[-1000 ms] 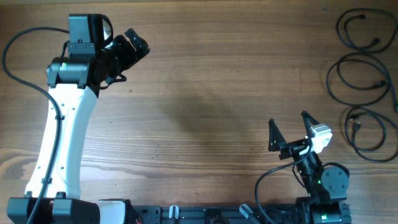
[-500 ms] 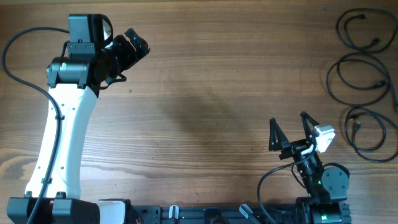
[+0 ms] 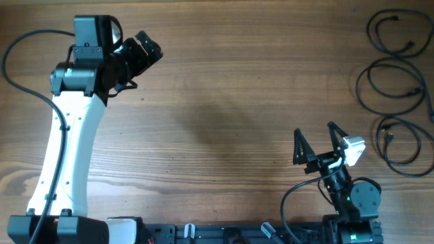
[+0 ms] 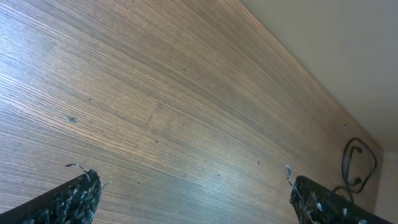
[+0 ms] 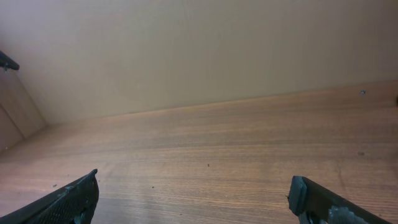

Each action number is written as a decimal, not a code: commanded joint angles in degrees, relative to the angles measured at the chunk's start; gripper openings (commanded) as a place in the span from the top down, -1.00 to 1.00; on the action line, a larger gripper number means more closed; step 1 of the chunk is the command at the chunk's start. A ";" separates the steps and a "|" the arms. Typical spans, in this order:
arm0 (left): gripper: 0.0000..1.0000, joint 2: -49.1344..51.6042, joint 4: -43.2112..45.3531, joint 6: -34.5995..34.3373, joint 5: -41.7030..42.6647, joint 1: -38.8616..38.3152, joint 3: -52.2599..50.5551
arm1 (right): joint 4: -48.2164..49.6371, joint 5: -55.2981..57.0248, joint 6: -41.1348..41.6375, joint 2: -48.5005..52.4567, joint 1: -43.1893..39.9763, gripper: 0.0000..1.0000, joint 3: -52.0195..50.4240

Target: Untangle cables

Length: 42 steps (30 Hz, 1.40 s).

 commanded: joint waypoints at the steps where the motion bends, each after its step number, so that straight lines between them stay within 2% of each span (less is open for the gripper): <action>1: -1.00 0.07 0.00 0.90 -0.55 1.64 -0.04 | 0.17 -0.04 0.63 -0.68 0.28 -1.00 -0.07; 8: -1.00 -5.46 0.00 0.90 -0.55 2.29 -0.04 | 0.17 -0.04 0.61 -0.68 0.28 -0.99 -0.07; 21: -1.00 -22.45 -0.28 0.92 -0.61 2.29 -0.04 | 0.17 -0.04 0.61 -0.68 0.28 -0.99 -0.07; 26: -1.00 -26.53 -5.03 1.64 -10.45 3.13 -0.04 | 0.17 -0.04 0.63 -0.68 0.28 -1.00 -0.07; 30: -1.00 -29.05 -7.30 3.17 -12.20 3.58 -0.66 | 0.17 -0.04 0.61 -0.68 0.28 -0.99 -0.07; 35: -1.00 -33.81 -4.00 7.10 -12.28 3.58 -5.16 | 0.17 -0.04 0.61 -0.68 0.28 -1.00 -0.07; 38: -1.00 -38.51 1.81 8.52 -12.07 3.58 -10.69 | 0.17 -0.04 0.61 -0.68 0.28 -0.99 -0.07; 42: -1.00 -47.43 14.69 12.00 -9.88 3.58 -22.71 | 0.17 -0.04 0.61 -0.68 0.28 -0.99 -0.07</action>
